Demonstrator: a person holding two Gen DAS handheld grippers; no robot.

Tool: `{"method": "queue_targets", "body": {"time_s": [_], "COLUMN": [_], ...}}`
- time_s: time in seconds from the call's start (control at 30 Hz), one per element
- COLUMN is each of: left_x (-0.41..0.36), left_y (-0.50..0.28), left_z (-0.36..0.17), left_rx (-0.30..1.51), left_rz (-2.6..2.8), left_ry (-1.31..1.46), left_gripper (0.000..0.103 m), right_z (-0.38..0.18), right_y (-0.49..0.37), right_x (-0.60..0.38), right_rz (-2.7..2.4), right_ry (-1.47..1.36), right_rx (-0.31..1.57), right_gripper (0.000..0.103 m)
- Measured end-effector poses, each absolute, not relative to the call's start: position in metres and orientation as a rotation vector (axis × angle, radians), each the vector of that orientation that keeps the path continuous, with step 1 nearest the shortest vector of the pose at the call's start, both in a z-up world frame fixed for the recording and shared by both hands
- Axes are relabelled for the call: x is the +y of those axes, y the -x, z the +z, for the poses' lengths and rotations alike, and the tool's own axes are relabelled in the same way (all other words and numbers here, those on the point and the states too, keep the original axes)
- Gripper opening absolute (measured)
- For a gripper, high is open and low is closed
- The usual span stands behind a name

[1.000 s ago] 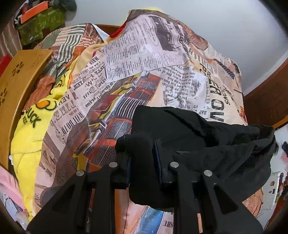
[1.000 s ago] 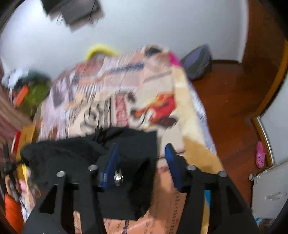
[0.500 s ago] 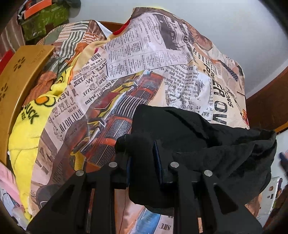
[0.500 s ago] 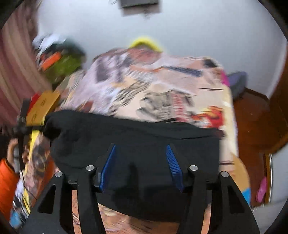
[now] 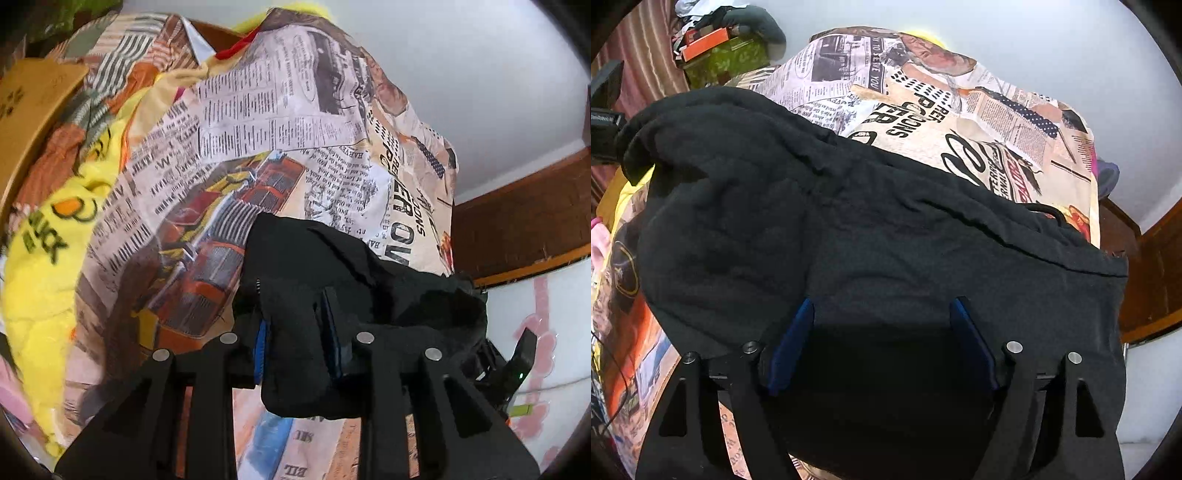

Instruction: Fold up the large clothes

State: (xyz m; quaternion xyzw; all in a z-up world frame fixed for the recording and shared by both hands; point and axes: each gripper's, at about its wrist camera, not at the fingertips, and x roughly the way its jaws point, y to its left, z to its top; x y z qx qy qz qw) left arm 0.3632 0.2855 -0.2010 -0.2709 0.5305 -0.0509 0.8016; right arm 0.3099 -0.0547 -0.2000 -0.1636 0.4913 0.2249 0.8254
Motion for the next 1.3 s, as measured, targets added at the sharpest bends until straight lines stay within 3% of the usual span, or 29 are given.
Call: {"method": "queue_targets", "body": {"time_s": [0.33,0.4,0.47,0.77,1.07,1.3], "left_x": [0.289,0.298,0.310,0.286,0.171,0.115], "left_y": [-0.326,-0.313,-0.299,-0.272,-0.287,-0.333], "left_z": [-0.175,-0.163,-0.149,-0.128,-0.159,-0.197], "left_rx": [1.189,1.150,1.095,1.004,0.993,0.987], "left_rz": [-0.176,-0.106,-0.079,0.019,-0.170,-0.136], "left_ry": [0.458,0.402,0.401,0.230,0.068,0.000], "left_gripper": [0.038,0.057,0.065,0.066,0.066,0.066], "right_z": [-0.204,-0.204,-0.205,-0.195,-0.151,-0.147], "right_y": [-0.307,-0.306,-0.306,-0.306,-0.298,-0.301], "right_x": [-0.051,-0.050,-0.050,-0.058,-0.083,-0.091], "right_rz": [0.474,0.468,0.466,0.464,0.475,0.451], "right_ry": [0.347,0.346,0.342,0.245,0.121,0.137], "right_rx": [1.042,1.042,1.042,1.041,0.945,0.902], "right_gripper": [0.077,0.078,0.078,0.078,0.078,0.078]}}
